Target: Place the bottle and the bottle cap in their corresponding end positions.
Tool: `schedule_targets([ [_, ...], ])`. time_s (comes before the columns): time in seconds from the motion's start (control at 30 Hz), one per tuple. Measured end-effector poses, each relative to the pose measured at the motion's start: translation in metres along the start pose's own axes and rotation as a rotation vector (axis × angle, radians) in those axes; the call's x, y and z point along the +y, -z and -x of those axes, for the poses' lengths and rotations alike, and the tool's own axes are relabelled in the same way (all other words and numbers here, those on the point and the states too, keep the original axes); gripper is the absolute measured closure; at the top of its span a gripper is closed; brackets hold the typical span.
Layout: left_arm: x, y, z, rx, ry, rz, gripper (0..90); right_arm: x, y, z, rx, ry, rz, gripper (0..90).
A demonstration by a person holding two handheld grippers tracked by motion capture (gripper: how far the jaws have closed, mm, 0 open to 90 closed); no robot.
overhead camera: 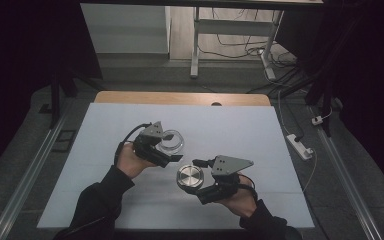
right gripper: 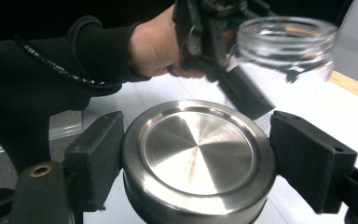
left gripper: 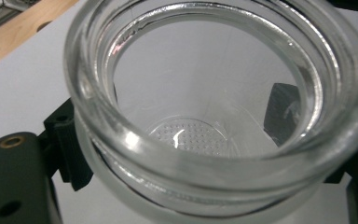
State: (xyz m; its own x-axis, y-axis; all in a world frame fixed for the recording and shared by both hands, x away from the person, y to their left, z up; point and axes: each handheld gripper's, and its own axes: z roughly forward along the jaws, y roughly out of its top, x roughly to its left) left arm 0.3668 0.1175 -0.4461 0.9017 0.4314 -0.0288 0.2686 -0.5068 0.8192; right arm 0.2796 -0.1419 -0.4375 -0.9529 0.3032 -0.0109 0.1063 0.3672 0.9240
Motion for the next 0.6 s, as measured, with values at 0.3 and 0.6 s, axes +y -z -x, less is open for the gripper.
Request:
schedule_targets([
  [0.3,0.001,-0.016,-0.013,0.026,-0.005,-0.021,15.1,-0.016,-0.011,0.004,0.01,-0.011,-0.031,19.6],
  [0.6,0.0,-0.029,-0.026,0.052,0.011,-0.025,15.1,-0.031,-0.025,0.001,0.013,-0.01,-0.055,19.6],
])
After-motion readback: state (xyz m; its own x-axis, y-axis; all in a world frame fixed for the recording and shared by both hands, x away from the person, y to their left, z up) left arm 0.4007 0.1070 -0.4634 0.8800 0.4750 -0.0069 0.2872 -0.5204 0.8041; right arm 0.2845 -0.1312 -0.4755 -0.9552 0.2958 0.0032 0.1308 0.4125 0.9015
